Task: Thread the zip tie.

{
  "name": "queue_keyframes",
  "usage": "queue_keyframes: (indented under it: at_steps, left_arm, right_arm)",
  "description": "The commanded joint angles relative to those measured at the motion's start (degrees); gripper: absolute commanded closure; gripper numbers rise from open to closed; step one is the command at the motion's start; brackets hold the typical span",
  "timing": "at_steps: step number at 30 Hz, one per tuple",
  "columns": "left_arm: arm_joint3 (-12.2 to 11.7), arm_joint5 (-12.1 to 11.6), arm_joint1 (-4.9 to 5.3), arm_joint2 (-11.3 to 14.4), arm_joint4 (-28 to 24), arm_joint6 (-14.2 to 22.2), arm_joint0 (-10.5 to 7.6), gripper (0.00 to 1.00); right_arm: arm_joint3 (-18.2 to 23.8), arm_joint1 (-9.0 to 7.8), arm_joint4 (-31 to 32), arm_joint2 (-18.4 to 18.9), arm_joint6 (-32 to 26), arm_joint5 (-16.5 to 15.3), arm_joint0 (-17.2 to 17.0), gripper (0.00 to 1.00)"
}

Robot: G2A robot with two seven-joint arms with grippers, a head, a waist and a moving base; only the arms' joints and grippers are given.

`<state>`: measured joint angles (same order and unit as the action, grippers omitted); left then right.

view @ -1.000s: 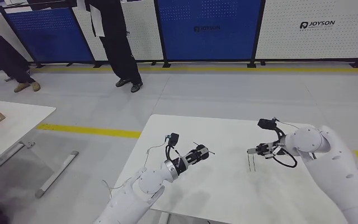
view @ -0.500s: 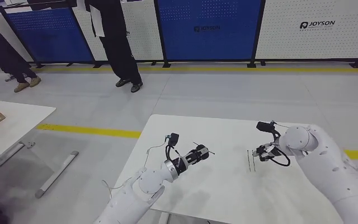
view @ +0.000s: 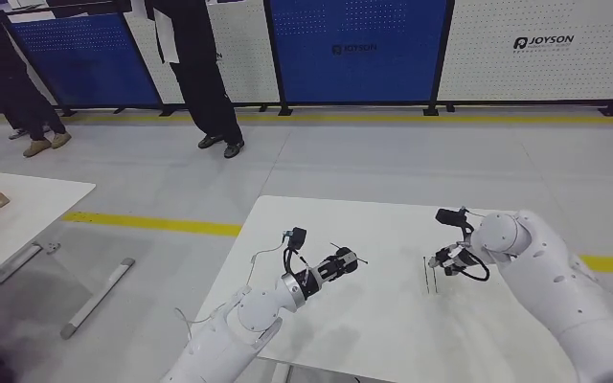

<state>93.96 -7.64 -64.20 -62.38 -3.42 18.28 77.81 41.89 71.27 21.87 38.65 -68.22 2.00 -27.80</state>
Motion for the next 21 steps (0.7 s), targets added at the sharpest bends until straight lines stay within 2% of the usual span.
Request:
queue_keyframes:
  at_steps: [1, 4, 7, 9, 10, 12, 13, 15, 17, 21]
  left_arm:
    - [0.00, 0.00, 0.00, 0.00, 0.00, 0.00, 0.00, 1.00]
    - [0.00, 0.00, 0.00, 0.00, 0.00, 0.00, 0.00, 1.00]
    - [0.00, 0.00, 0.00, 0.00, 0.00, 0.00, 0.00, 1.00]
    - [0.00, 0.00, 0.00, 0.00, 0.00, 0.00, 0.00, 1.00]
    - [0.00, 0.00, 0.00, 0.00, 0.00, 0.00, 0.00, 1.00]
    - [0.00, 0.00, 0.00, 0.00, 0.00, 0.00, 0.00, 1.00]
    - [0.00, 0.00, 0.00, 0.00, 0.00, 0.00, 0.00, 1.00]
    - [0.00, 0.00, 0.00, 0.00, 0.00, 0.00, 0.00, 1.00]
    - [0.00, 0.00, 0.00, 0.00, 0.00, 0.00, 0.00, 1.00]
    - [0.00, 0.00, 0.00, 0.00, 0.00, 0.00, 0.00, 1.00]
  right_arm:
    - [-0.52, 0.15, -0.24, 0.13, 0.07, -0.92, 0.23, 0.60]
    - [-0.32, 0.12, -0.22, 0.51, 0.30, -1.76, 0.29, 0.60]
    - [0.69, -0.28, -0.12, 1.33, 0.44, -2.75, -0.15, 0.52]
    - [2.48, -0.80, -0.04, 2.29, 0.77, -3.23, -0.75, 0.52]
    - [3.53, -1.17, -0.03, 2.96, 1.01, -3.54, -1.15, 0.39]
    - [6.80, -2.32, -0.28, 5.00, 1.32, -4.66, -2.70, 0.25]
    - [8.47, -2.92, -0.72, 6.23, 1.57, -5.52, -3.56, 0.00]
    - [12.22, -4.38, -1.47, 8.95, 0.86, -7.62, -6.01, 0.00]
    - [14.59, -5.44, -2.39, 10.76, -2.22, -9.84, -7.64, 0.00]
    - [14.59, -5.44, -2.39, 10.76, -2.22, -9.84, -7.64, 0.00]
